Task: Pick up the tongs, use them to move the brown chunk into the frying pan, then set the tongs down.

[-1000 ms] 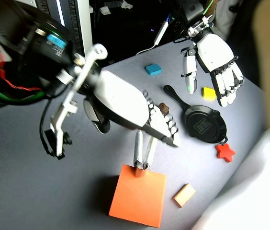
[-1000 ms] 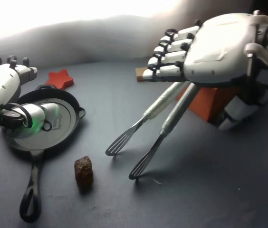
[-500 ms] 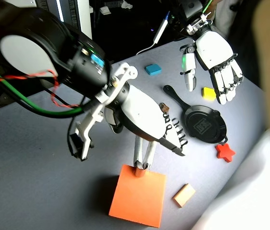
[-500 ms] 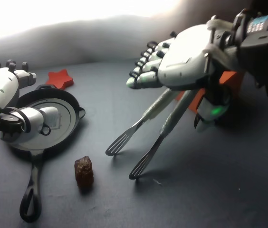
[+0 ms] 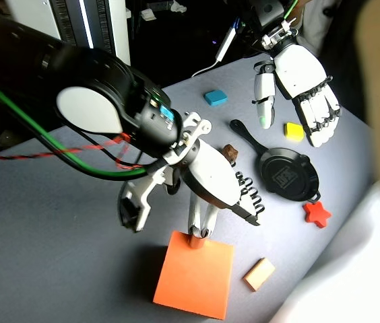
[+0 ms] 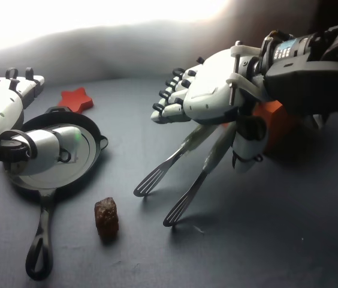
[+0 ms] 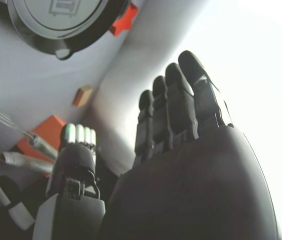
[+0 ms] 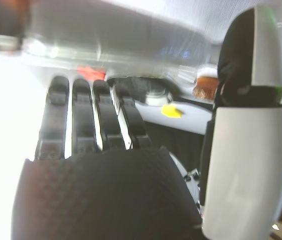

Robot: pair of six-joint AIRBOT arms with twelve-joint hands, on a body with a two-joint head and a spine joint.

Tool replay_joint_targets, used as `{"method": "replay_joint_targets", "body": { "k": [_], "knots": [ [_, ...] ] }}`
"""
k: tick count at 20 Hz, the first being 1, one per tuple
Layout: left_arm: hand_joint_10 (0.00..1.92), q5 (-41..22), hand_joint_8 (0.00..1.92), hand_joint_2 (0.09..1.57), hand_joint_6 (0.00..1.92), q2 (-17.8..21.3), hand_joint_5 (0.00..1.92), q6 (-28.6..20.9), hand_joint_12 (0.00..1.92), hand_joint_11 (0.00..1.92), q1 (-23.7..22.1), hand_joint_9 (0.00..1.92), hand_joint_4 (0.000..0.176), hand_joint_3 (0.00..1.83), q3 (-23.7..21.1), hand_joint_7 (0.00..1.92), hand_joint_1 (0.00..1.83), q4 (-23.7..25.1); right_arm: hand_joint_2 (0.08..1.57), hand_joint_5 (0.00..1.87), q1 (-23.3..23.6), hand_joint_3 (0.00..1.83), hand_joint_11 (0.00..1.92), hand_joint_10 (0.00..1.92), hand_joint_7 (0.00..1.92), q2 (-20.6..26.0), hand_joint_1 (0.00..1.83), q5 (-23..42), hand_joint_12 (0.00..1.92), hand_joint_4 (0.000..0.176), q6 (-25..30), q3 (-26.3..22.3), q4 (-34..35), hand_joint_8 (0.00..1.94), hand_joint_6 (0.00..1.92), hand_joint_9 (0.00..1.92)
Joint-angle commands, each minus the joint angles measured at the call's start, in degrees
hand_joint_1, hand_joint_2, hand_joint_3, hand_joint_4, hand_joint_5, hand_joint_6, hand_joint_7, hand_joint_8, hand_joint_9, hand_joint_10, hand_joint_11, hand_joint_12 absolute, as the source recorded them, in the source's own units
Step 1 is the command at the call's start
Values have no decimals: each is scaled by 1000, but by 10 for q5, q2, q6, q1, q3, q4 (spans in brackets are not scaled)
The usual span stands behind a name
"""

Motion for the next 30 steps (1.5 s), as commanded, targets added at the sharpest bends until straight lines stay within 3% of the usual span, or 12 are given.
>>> {"method": "replay_joint_targets", "body": {
  "k": [1, 3, 7, 21, 22, 27, 28, 29, 30],
  "knots": [
    [5, -46, 5, 1236, 5, 5, 76, -2, 408, 0, -3, 109, 0, 0, 0, 122, 0, 37, 780, 0, 1, 0, 0, 0, 0, -1, 1026, 55, 0, 0, 0, 6, -6, 0, 0, 0],
    [5, -46, 6, 1215, 5, 5, 13, -2, 195, 0, -3, 49, 0, 0, -1, 54, 0, 37, 792, 0, -4, 0, 0, 0, 3, -15, 997, 55, 0, 0, 0, 24, -6, 1, 0, 0],
    [0, -50, 2, 1205, 0, 5, 0, -2, 9, 0, 1, 2, 0, 0, -4, 6, 0, 37, 808, 0, -13, 0, 0, 0, 0, -35, 1010, 58, 0, 0, 0, 54, -6, 0, 0, 0],
    [0, -60, 0, 1170, 0, 6, 0, -13, 0, 0, 5, 0, 0, 0, -14, 0, 0, 37, 913, 18, -29, 38, 35, 13, 41, -45, 938, 70, 21, 0, -16, 73, -7, 15, 7, 32],
    [0, -61, 0, 1172, 0, 6, 0, -13, 0, 0, 5, 0, 0, 0, -14, 0, 0, 37, 962, 89, -29, 0, 0, 6, 110, -45, 985, 70, 227, 0, -17, 73, -7, 10, 11, 85],
    [11, -70, 10, 1171, 8, 6, 21, -13, 12, 24, 7, 29, 0, 0, -14, 29, 0, 37, 1033, 179, -29, 17, 0, 19, 210, -43, 1011, 69, 447, 0, -24, 73, -7, 10, 18, 178],
    [12, -72, 12, 1174, 8, 6, 24, -14, 13, 24, 8, 34, 0, 0, -14, 35, 0, 37, 1046, 215, -29, 18, 0, 29, 261, -42, 1010, 69, 562, 0, -24, 73, -7, 18, 25, 223],
    [5, -75, 3, 1179, 0, 6, 4, -16, 10, 15, 9, 19, 0, 0, -14, 19, 0, 37, 1057, 327, -29, 16, 0, 54, 375, -42, 1035, 69, 888, 0, -24, 73, -7, 34, 54, 333],
    [1, -78, 1, 1180, 0, 6, 0, -17, 9, 12, 10, 12, 0, 0, -14, 14, 0, 37, 1071, 378, -29, 13, 0, 42, 426, -42, 1017, 69, 985, 0, -24, 73, -7, 17, 47, 379]
  ]
}}
